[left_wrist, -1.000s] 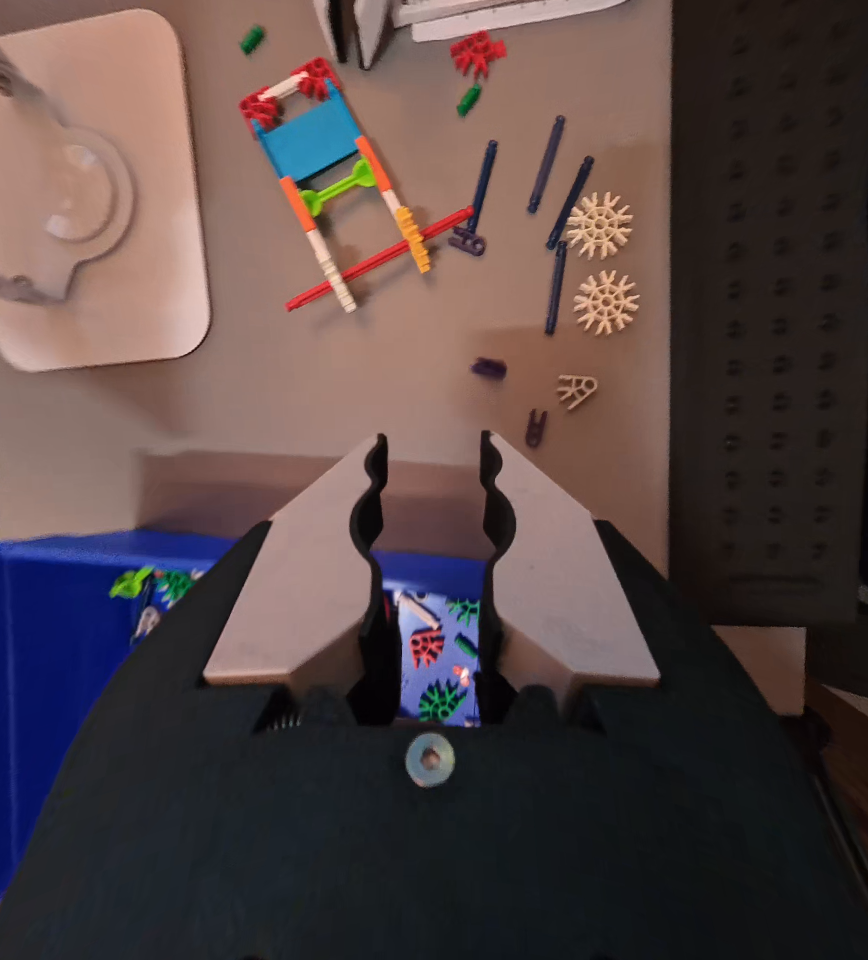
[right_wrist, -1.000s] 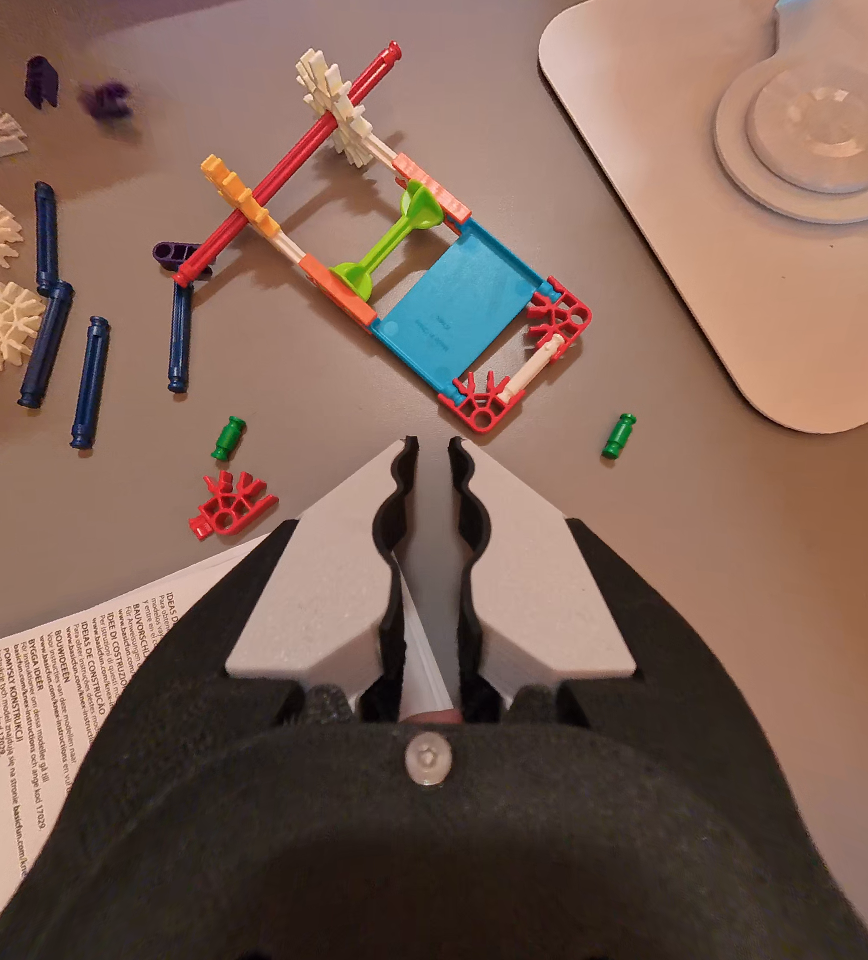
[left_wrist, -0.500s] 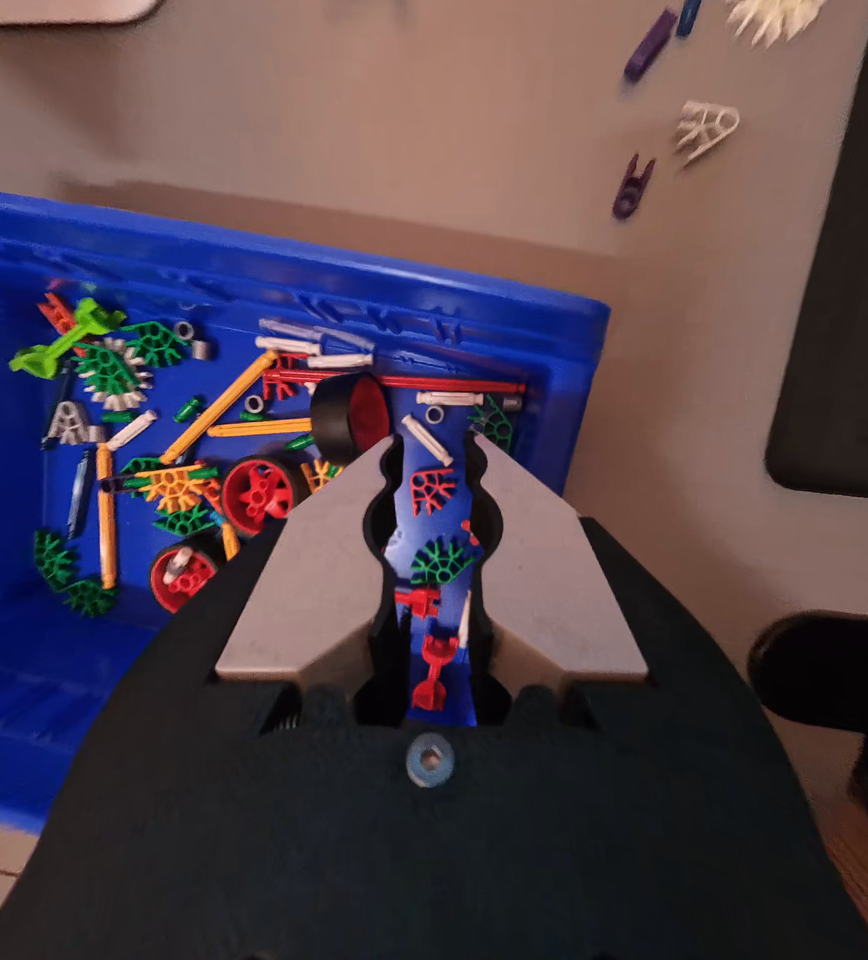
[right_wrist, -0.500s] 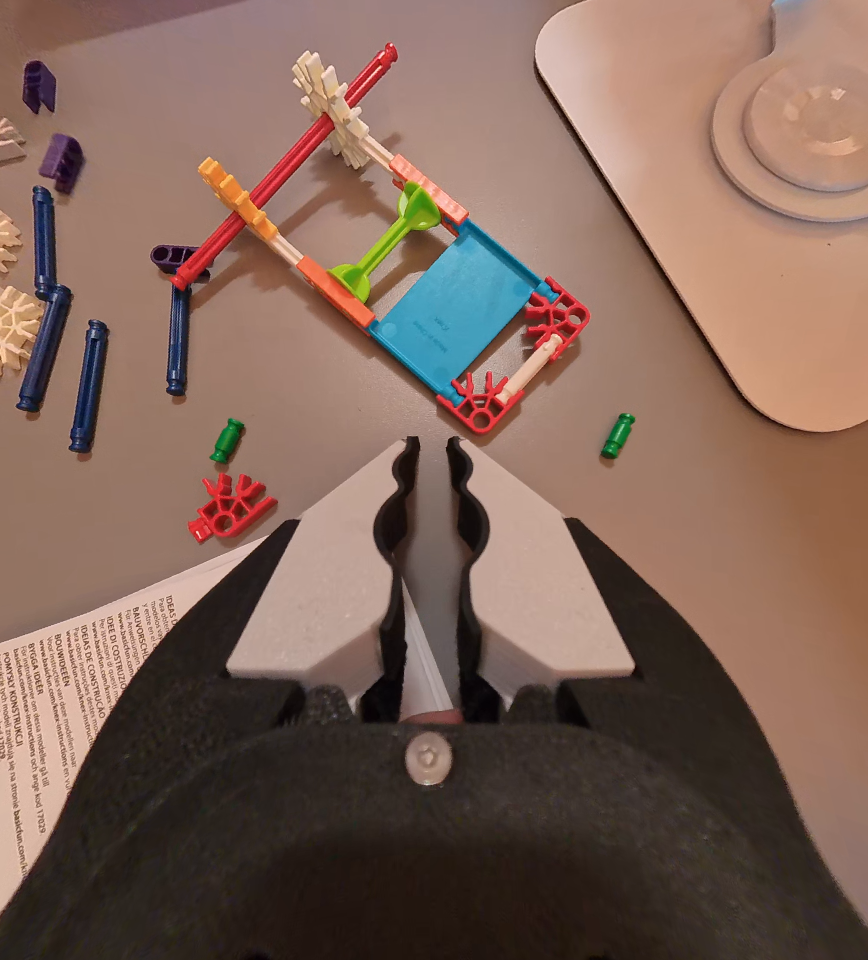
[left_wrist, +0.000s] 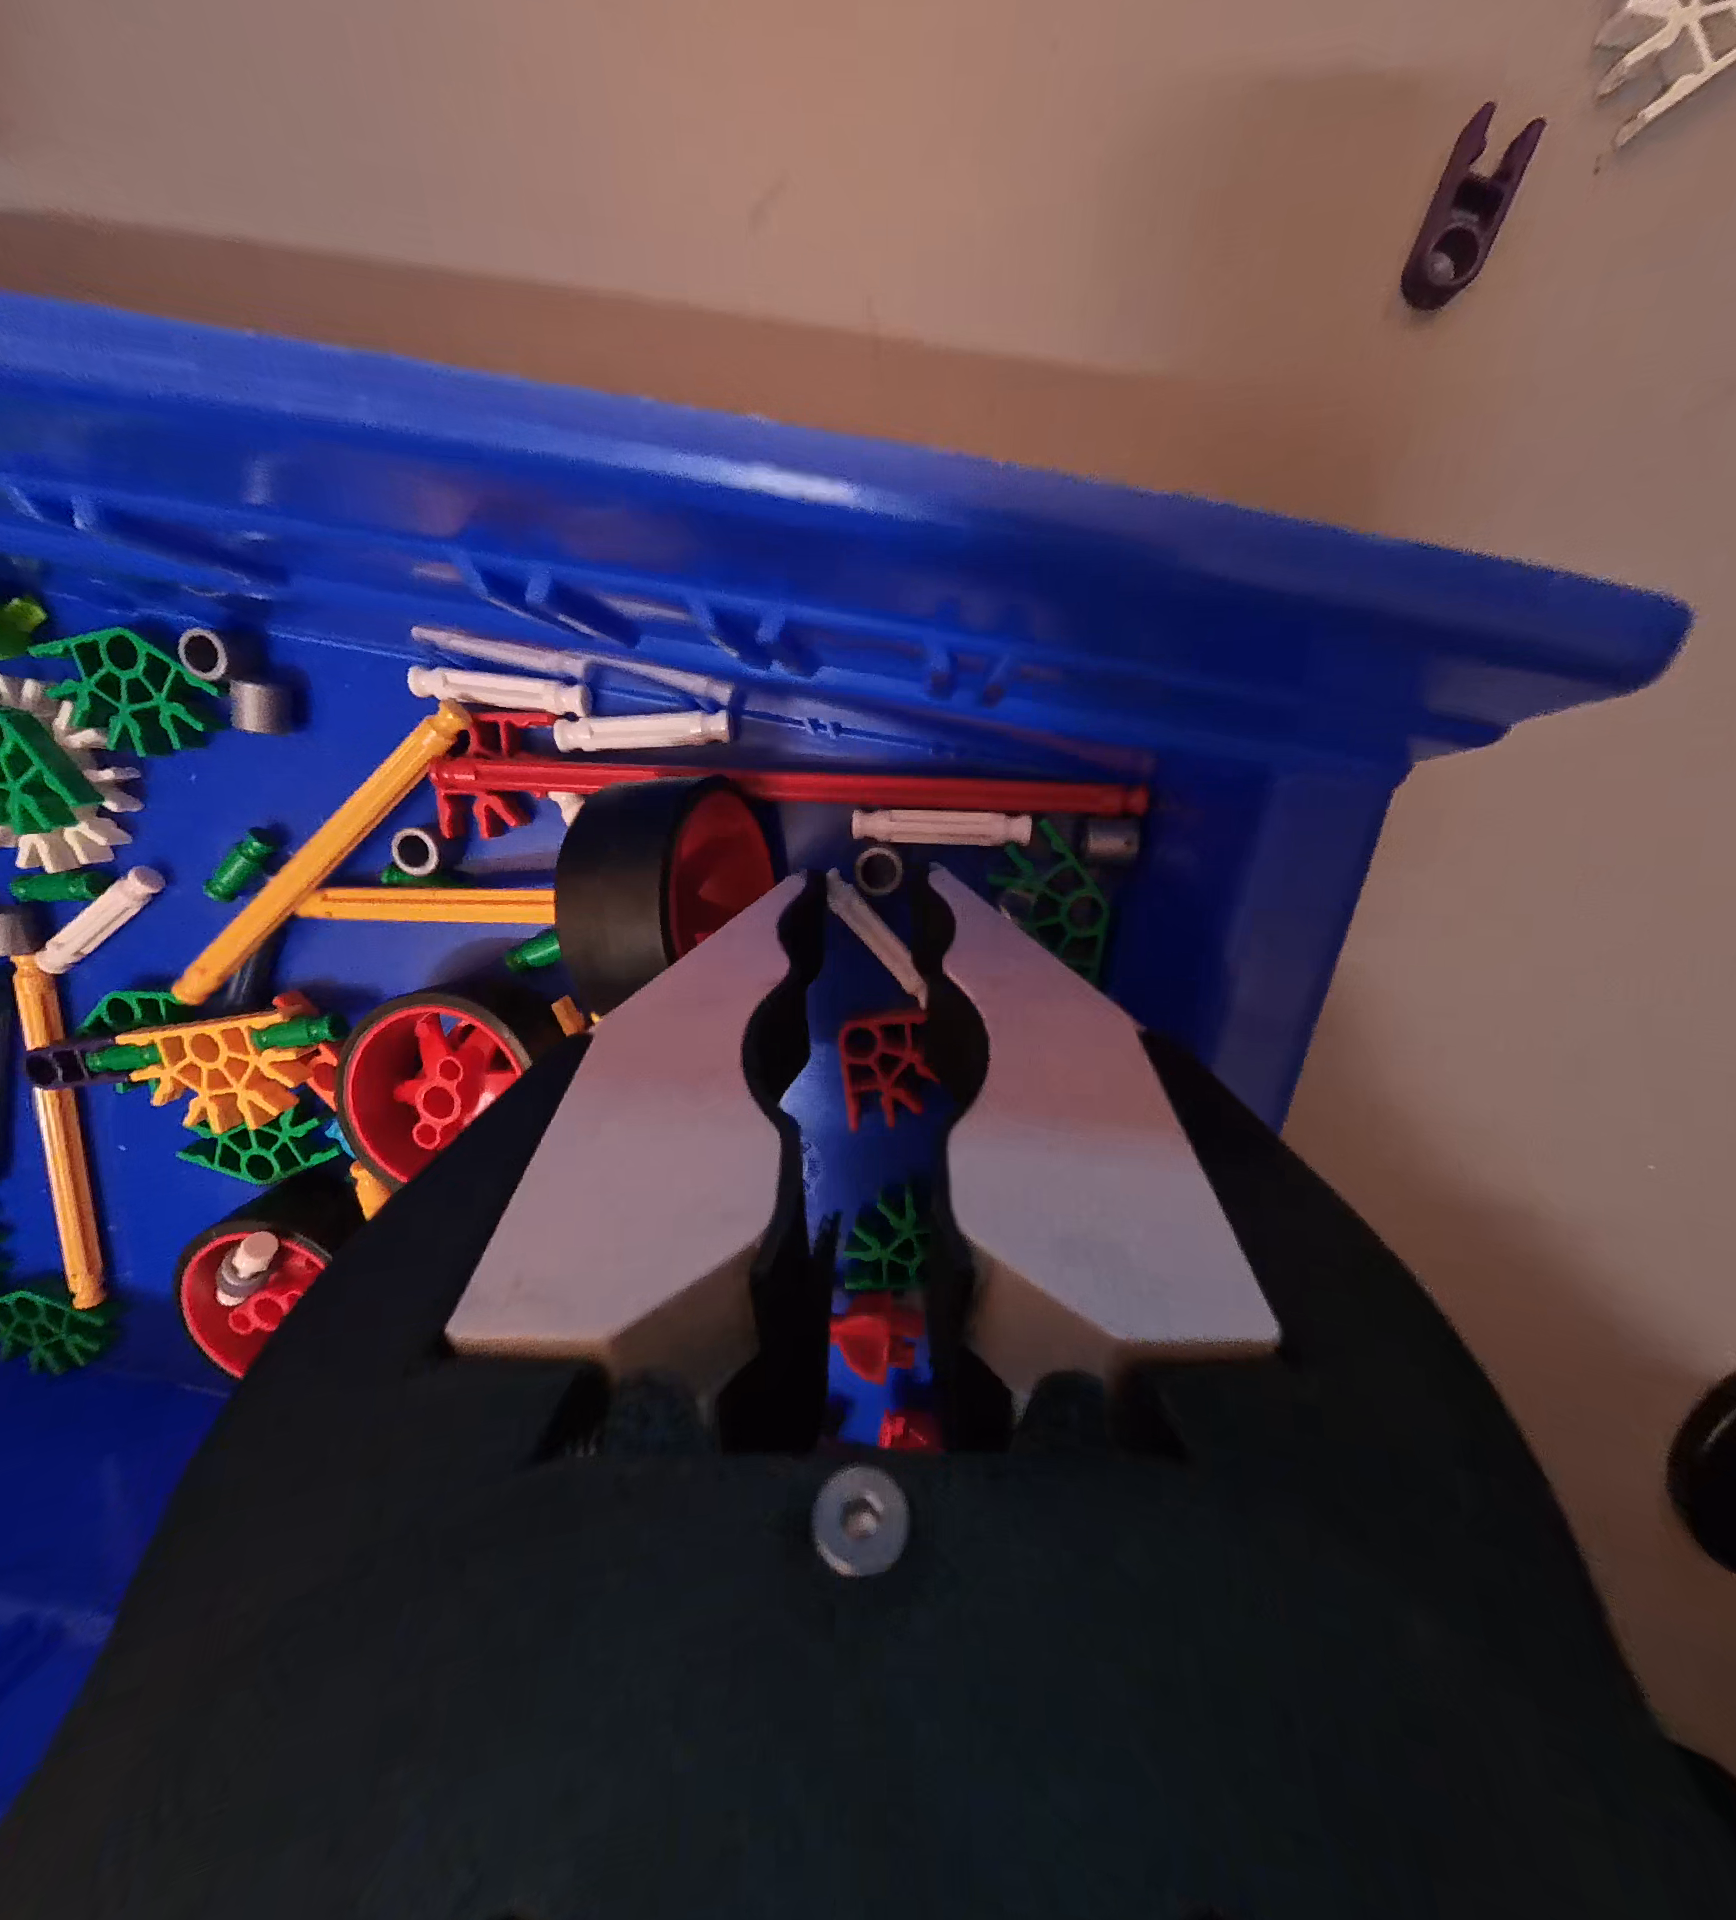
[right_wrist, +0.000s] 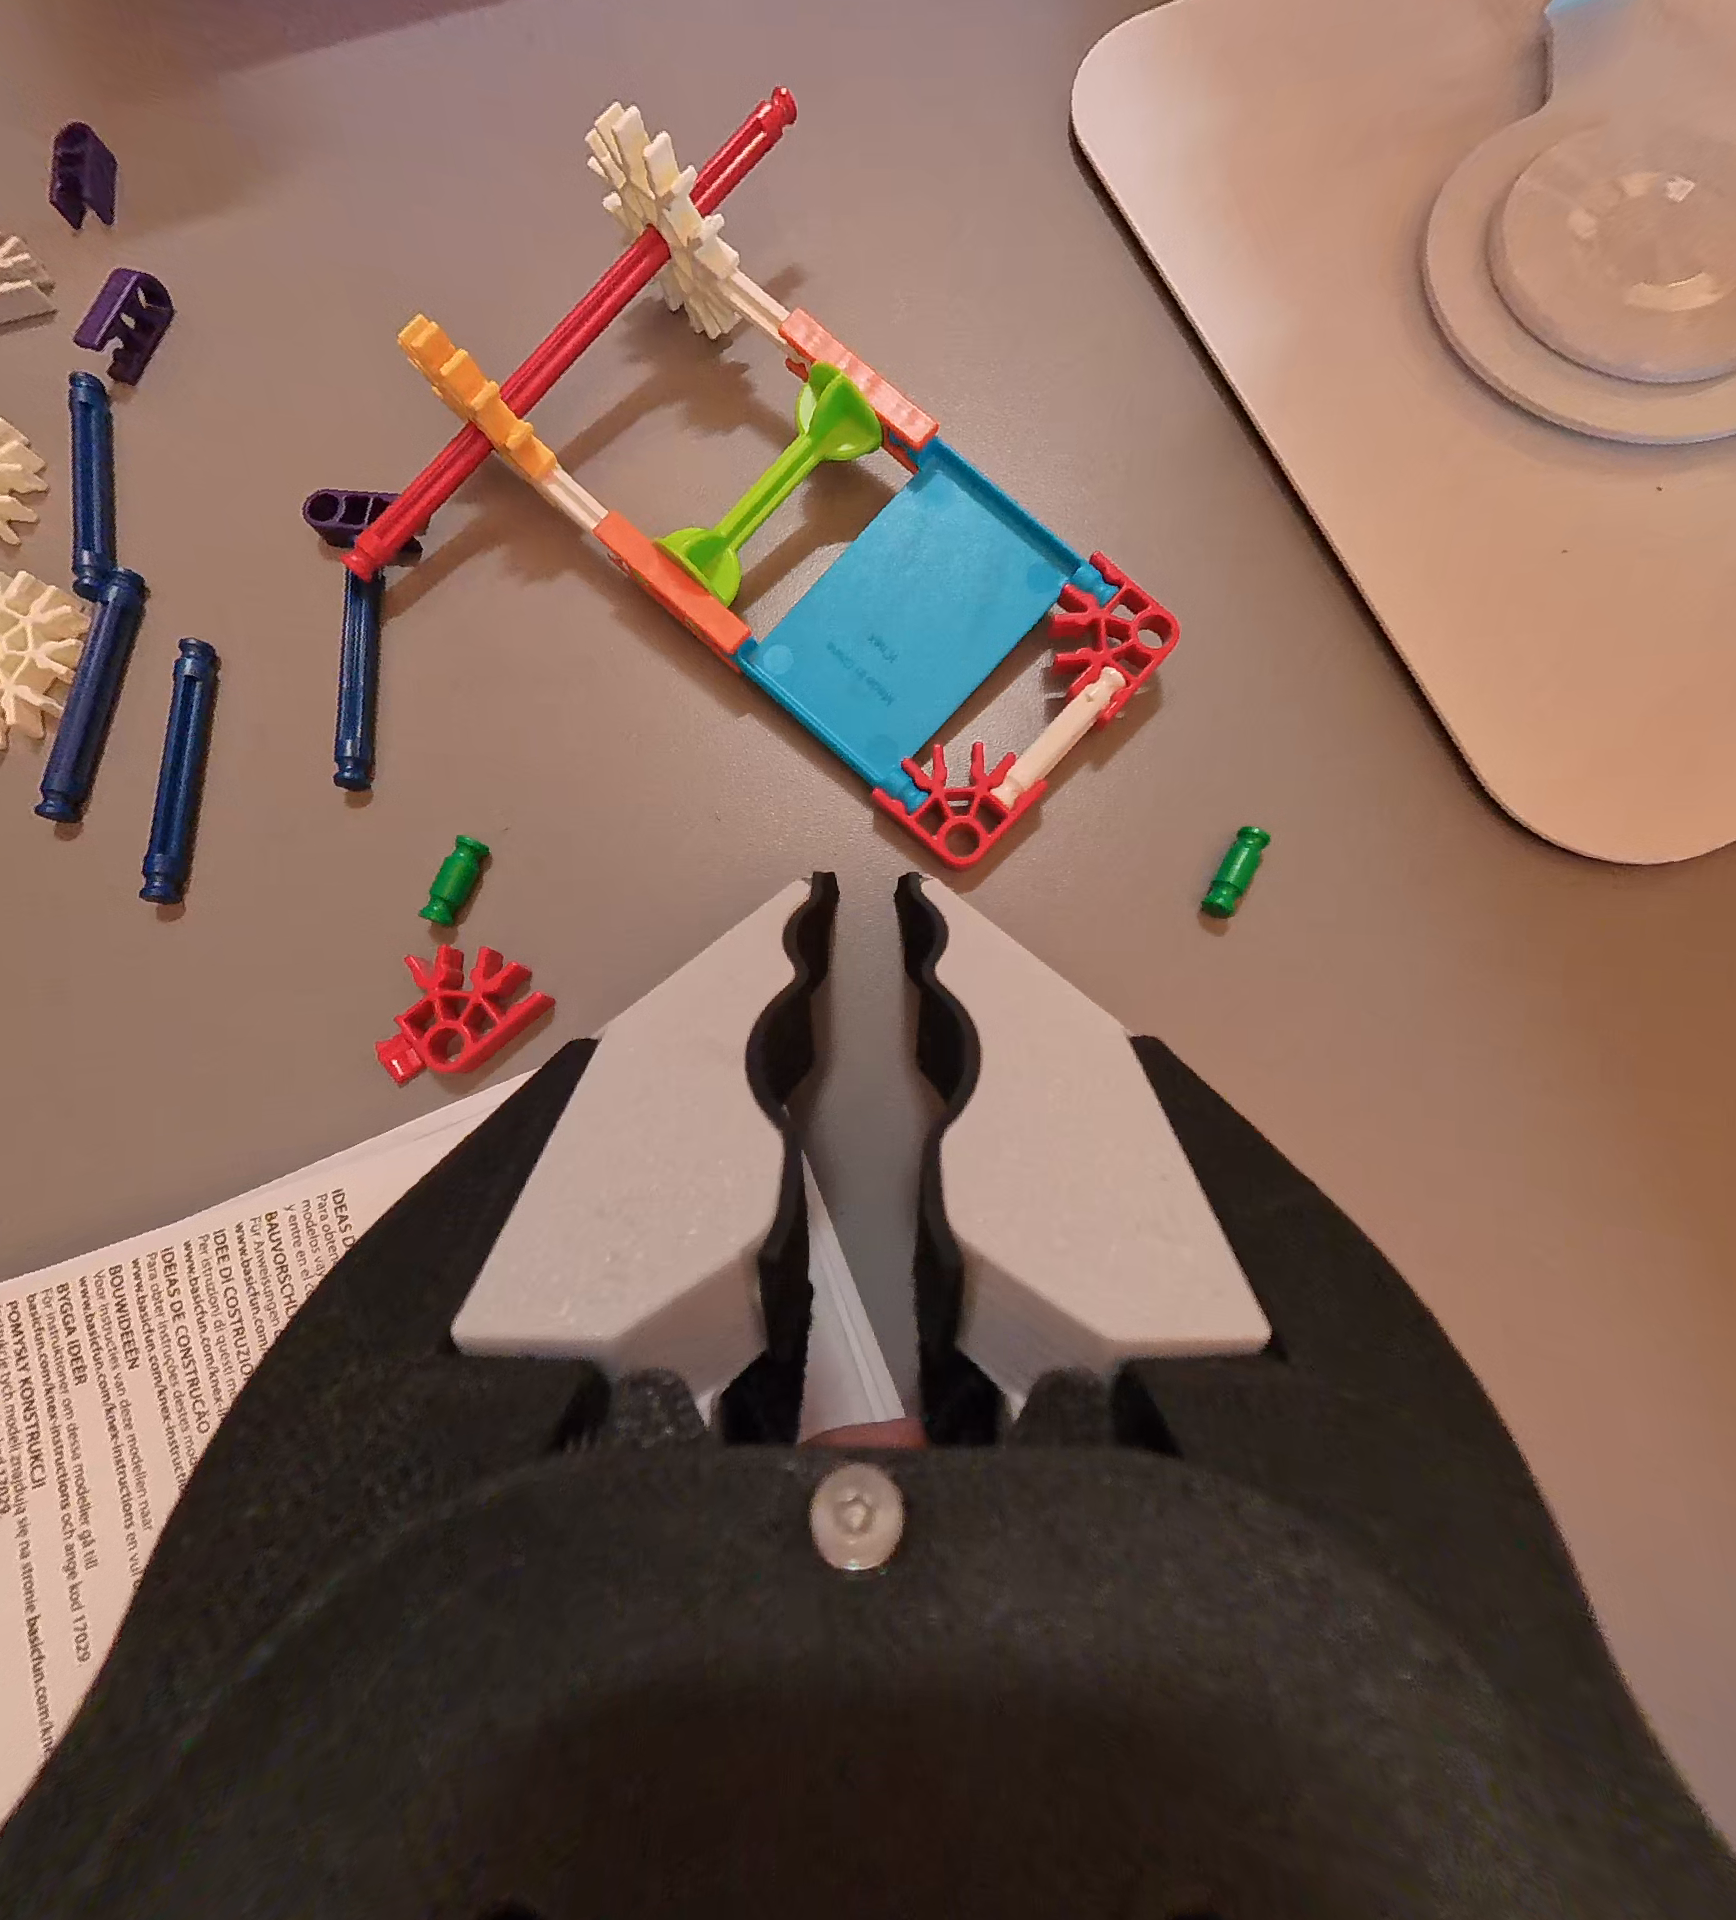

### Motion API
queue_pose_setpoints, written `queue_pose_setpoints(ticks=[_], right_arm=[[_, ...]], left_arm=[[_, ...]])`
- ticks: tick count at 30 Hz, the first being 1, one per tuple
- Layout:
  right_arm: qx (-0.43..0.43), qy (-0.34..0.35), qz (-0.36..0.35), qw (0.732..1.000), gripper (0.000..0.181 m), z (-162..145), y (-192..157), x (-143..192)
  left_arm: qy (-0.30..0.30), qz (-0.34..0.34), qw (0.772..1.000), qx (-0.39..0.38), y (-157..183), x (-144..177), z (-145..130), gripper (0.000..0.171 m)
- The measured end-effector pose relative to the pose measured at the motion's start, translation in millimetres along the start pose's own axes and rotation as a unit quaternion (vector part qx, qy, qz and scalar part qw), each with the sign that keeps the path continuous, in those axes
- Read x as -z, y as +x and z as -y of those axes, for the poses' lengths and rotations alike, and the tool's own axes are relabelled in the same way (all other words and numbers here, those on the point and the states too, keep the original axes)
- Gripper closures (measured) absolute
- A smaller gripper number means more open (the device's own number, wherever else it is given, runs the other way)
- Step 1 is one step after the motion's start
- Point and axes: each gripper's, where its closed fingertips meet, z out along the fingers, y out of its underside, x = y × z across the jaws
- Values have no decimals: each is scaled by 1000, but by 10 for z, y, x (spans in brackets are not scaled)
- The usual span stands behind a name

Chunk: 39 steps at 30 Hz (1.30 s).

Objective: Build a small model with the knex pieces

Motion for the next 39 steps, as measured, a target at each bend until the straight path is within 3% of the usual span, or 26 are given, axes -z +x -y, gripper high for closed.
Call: queue_pose_setpoints(ticks=[7, 29, 34, 39], right_arm=[[2, -1, 0, 1000, 169, -3, -7, 1], [4, -1, 2, 1000, 169, -6, -18, 5], [5, -2, 0, 1000, 169, -6, -18, 5], [0, 6, -8, 1000, 169, 35, 12, 26]], left_arm=[[11, 3, 1000, 1, -23, -8, 25, 166], [24, 27, 999, -6, -58, -41, 98, 164], [24, 51, 998, -4, -109, 216, 97, 164], [49, 116, 992, 7, -243, 789, 265, 165]])
